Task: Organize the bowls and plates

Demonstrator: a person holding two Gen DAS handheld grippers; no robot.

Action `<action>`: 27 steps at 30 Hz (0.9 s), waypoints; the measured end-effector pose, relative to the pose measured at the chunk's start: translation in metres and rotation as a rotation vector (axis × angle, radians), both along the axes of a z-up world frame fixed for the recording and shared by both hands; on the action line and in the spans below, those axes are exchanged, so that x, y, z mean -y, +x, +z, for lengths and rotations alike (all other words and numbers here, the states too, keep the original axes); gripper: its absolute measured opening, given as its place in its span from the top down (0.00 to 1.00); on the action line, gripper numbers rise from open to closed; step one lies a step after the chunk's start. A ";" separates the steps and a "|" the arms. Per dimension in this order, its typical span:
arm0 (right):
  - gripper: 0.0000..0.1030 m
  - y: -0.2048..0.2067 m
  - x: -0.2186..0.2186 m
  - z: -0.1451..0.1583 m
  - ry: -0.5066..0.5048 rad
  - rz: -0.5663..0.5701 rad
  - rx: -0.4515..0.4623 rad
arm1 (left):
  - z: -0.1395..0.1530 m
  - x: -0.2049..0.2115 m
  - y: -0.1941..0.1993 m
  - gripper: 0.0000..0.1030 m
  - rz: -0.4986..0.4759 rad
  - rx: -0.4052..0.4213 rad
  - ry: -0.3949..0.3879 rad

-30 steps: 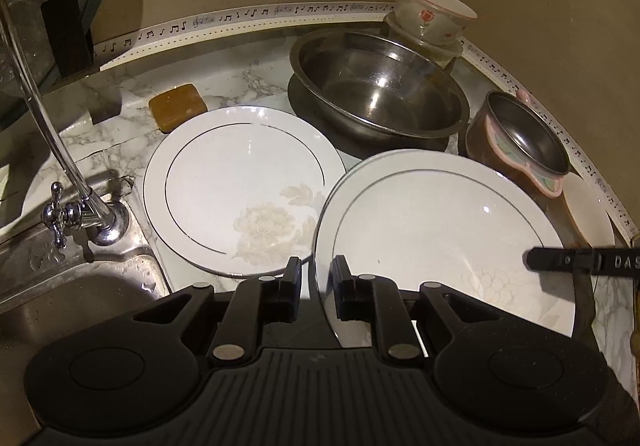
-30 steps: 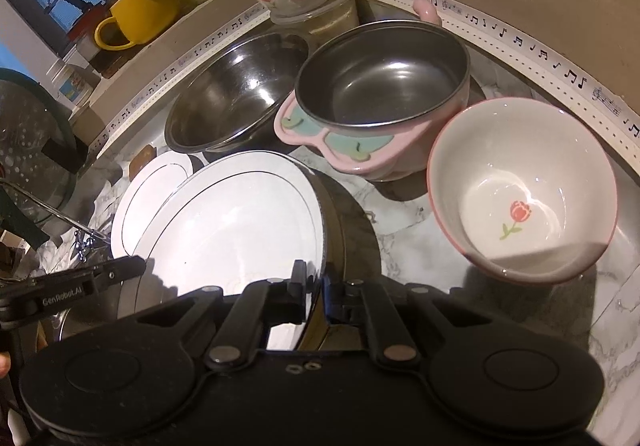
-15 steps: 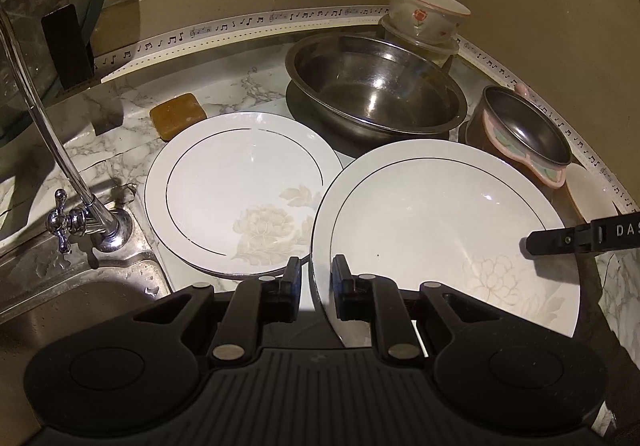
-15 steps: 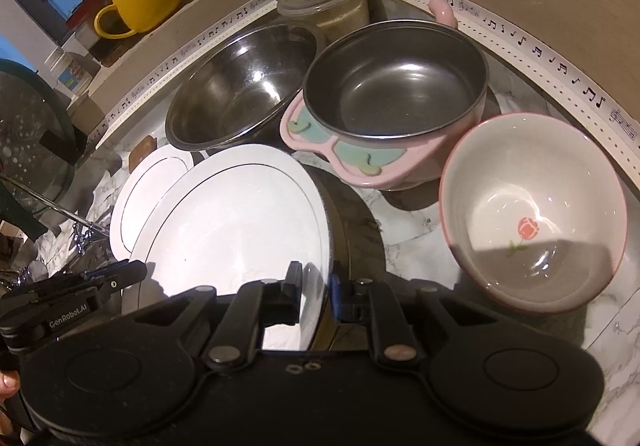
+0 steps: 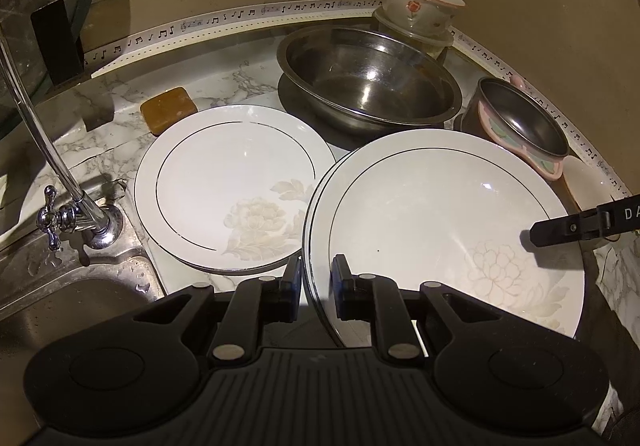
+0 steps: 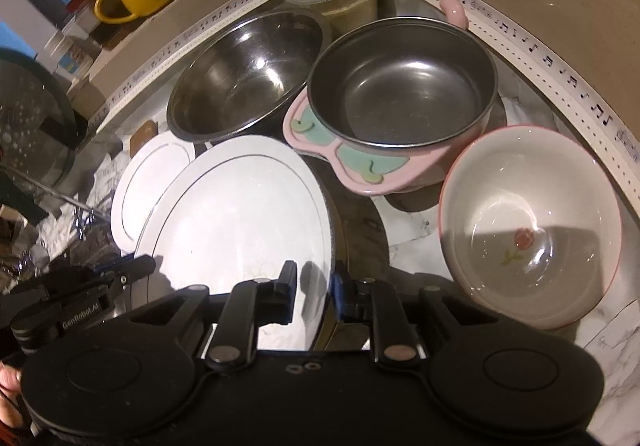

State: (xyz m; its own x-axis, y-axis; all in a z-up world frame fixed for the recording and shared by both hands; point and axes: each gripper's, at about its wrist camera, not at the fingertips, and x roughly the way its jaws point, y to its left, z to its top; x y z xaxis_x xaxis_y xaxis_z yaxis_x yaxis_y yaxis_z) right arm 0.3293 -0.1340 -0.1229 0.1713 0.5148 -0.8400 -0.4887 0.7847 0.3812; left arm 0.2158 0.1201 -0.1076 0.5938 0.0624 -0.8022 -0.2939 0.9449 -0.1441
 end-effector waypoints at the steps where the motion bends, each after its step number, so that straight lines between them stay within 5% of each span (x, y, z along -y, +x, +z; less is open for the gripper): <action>1: 0.81 0.000 -0.001 0.001 -0.007 0.011 0.004 | 0.000 0.000 0.000 0.85 0.000 0.000 0.000; 12: 0.80 -0.013 -0.025 0.012 -0.224 0.201 0.155 | 0.002 0.001 0.000 0.85 0.001 0.009 0.017; 21: 0.79 -0.025 -0.037 0.002 -0.304 0.286 0.224 | 0.008 -0.005 -0.004 0.84 0.020 0.014 -0.011; 25: 0.49 -0.021 -0.026 0.002 -0.215 0.222 0.188 | 0.017 -0.017 -0.011 0.82 0.017 0.040 -0.120; 27: 0.49 -0.018 -0.020 0.000 -0.162 0.190 0.155 | 0.014 -0.018 -0.011 0.78 0.012 0.020 -0.145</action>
